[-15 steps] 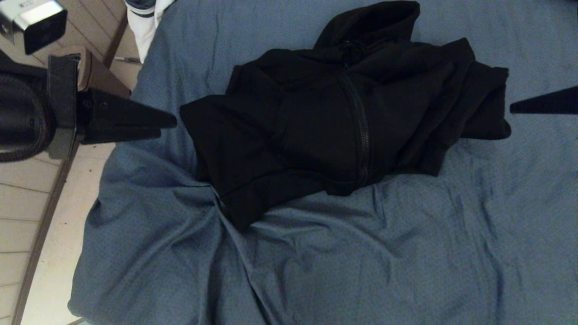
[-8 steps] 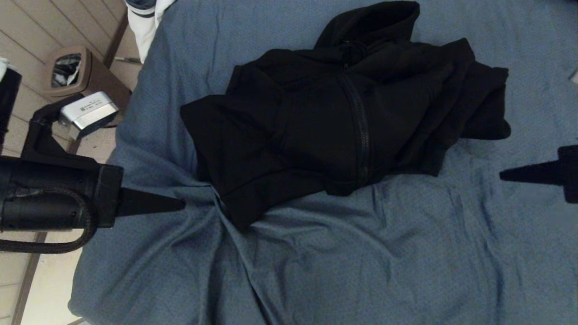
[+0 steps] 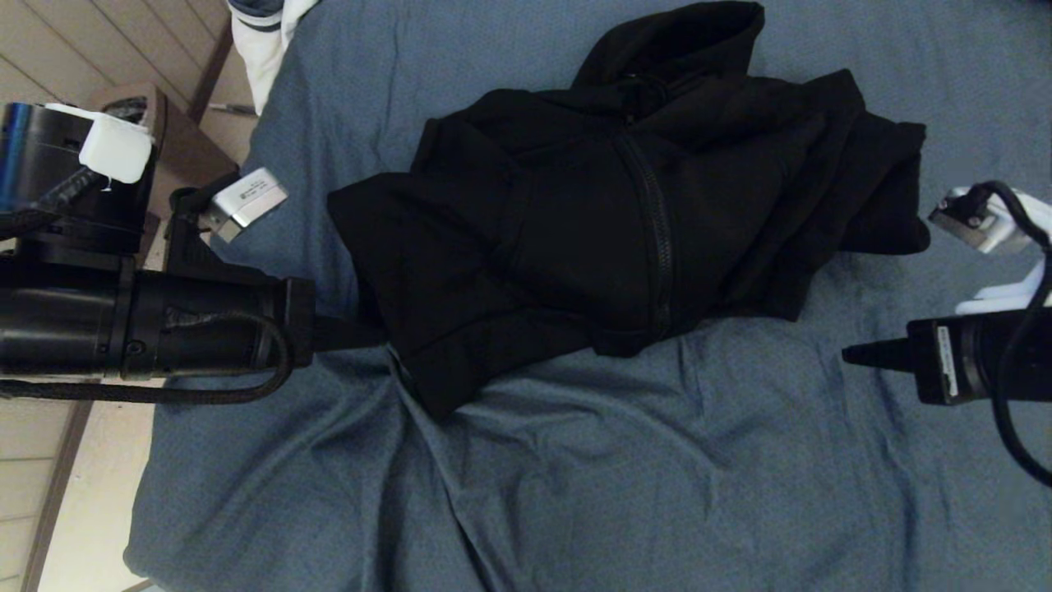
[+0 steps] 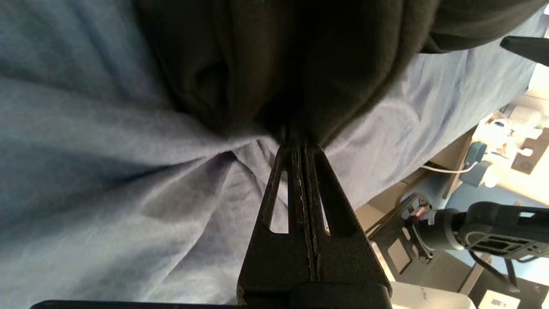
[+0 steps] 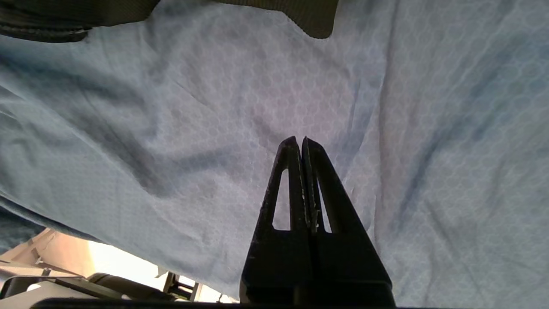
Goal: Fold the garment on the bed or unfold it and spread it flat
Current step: Fold the black sweatshirt
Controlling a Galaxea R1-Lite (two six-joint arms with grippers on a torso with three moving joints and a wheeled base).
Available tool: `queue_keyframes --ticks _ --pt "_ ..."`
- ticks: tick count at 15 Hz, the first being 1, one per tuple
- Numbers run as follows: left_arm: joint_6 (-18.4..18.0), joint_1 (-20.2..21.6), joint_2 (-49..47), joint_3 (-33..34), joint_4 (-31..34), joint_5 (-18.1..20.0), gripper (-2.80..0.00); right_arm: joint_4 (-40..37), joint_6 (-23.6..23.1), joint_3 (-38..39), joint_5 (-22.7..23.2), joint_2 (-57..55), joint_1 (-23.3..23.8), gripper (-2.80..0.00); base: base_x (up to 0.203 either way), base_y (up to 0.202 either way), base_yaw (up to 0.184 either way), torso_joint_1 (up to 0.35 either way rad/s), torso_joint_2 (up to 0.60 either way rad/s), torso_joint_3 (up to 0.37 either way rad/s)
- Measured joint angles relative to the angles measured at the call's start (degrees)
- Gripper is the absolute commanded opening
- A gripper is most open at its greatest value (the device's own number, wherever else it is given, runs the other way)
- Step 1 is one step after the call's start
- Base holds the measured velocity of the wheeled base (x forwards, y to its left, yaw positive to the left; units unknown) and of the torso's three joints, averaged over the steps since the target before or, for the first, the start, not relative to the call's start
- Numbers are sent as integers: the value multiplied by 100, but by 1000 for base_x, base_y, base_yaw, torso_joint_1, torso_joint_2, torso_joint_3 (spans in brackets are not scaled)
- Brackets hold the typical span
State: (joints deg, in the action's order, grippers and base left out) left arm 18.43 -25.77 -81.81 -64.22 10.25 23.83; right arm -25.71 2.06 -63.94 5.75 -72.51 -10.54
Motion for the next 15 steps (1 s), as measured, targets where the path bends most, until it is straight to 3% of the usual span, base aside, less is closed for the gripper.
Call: queue_keyframes --ticks 5,9,15 --pt "14 -19 -114 -140 -12 28 0 9 -37 43 16 -43 119 -280 0 0 0 0 0 0" --pt "204 -241 -116 -155 -11 36 0 20 -33 93 365 -188 239 -280 0 0 0 0 0 0" --pt "400 -330 72 -41 -4 61 0 38 -30 112 474 -247 284 -280 0 0 0 0 0 0"
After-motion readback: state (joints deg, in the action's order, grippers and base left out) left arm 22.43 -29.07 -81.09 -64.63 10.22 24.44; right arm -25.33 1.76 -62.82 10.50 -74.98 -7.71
